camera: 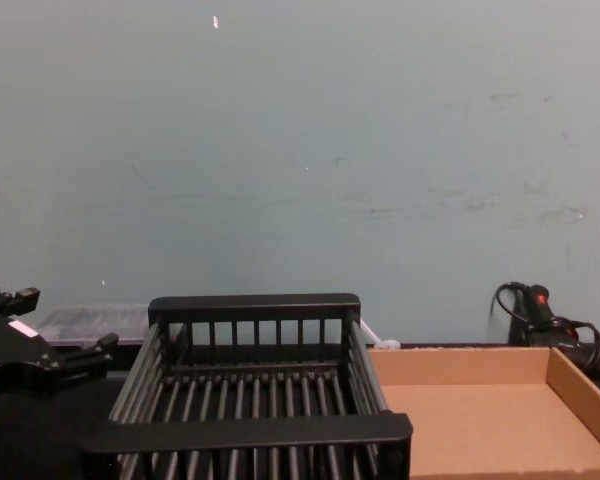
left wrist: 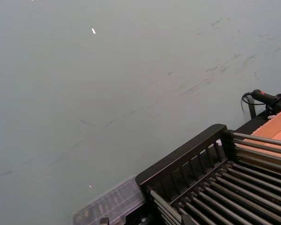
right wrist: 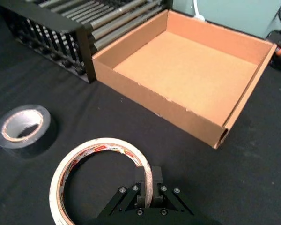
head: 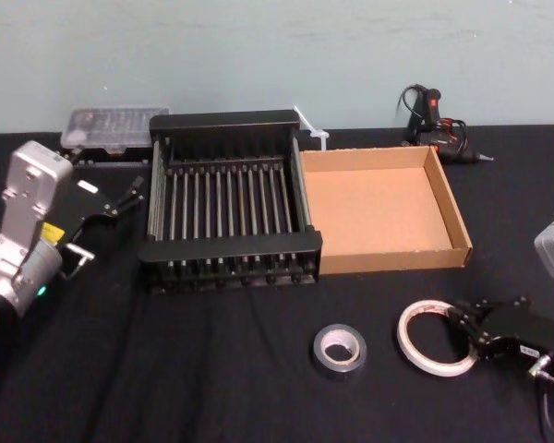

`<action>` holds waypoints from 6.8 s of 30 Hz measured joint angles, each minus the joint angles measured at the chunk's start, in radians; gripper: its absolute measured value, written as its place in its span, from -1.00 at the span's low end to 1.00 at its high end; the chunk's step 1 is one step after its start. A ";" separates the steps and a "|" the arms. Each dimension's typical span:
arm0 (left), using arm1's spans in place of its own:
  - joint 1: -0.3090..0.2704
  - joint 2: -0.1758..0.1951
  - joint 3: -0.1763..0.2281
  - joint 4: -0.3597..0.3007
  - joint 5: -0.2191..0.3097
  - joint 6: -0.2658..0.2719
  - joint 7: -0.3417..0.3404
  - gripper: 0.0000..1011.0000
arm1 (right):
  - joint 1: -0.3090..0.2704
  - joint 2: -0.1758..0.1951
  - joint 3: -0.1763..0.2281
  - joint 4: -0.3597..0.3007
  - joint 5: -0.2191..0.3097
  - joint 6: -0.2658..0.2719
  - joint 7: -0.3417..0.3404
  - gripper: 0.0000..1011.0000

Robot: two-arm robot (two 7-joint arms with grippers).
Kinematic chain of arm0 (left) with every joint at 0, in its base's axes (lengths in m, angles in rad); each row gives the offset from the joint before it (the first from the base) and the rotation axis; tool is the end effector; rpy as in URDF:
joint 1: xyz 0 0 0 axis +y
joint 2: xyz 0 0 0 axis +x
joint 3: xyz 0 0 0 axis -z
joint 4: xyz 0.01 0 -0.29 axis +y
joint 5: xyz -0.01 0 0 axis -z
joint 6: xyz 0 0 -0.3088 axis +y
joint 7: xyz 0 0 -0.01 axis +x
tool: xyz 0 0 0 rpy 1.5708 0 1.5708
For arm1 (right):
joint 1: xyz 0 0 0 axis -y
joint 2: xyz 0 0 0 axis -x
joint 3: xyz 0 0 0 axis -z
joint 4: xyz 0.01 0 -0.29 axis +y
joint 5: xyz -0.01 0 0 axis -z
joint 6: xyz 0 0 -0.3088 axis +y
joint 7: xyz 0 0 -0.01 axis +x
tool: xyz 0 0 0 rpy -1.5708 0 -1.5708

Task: Pick up the white tape and place it into the black box , Pick up the silver tape and place it into the brown box.

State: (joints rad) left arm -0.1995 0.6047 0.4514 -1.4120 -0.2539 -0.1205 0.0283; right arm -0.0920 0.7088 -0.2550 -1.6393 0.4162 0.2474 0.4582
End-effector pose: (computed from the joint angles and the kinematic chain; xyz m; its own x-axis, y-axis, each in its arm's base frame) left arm 0.3581 0.0827 -0.3023 0.2923 0.8803 0.3737 -0.9553 0.2873 0.0703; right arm 0.2918 -0.1189 -0.2955 0.6457 -0.7631 0.0271 0.6744 0.5533 -0.4890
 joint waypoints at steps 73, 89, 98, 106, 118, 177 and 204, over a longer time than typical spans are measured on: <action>0.000 0.000 0.000 0.000 0.000 0.000 0.000 0.98 | 0.590 -0.279 -0.259 0.335 -0.154 -0.068 0.101 -0.81; 0.000 0.000 0.000 0.000 0.000 0.000 0.000 0.98 | 0.698 -0.362 -0.337 0.447 -0.183 -0.117 0.153 -0.81; 0.000 0.000 0.000 0.000 0.000 0.000 0.000 0.98 | 0.753 -0.411 -0.364 0.536 -0.198 -0.135 0.165 -0.81; 0.000 0.000 0.000 0.000 0.000 0.000 0.000 0.98 | 0.773 -0.431 -0.369 0.576 -0.204 -0.145 0.166 -0.81; 0.000 0.000 0.000 0.000 0.000 0.000 0.000 0.98 | 0.770 -0.428 -0.369 0.569 -0.203 -0.144 0.166 -0.81; 0.000 0.000 0.000 0.000 0.000 0.000 0.000 0.98 | 0.513 -0.167 -0.232 0.151 -0.054 -0.010 0.130 0.98; 0.000 0.000 0.000 0.000 0.000 0.000 0.000 0.98 | 0.303 0.041 -0.273 -0.056 0.044 0.100 0.155 0.98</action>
State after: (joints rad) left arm -0.1995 0.6047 0.4514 -1.4120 -0.2539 -0.1205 0.0283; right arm 0.2112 0.7494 -0.5285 -1.6957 0.4605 0.3477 0.6131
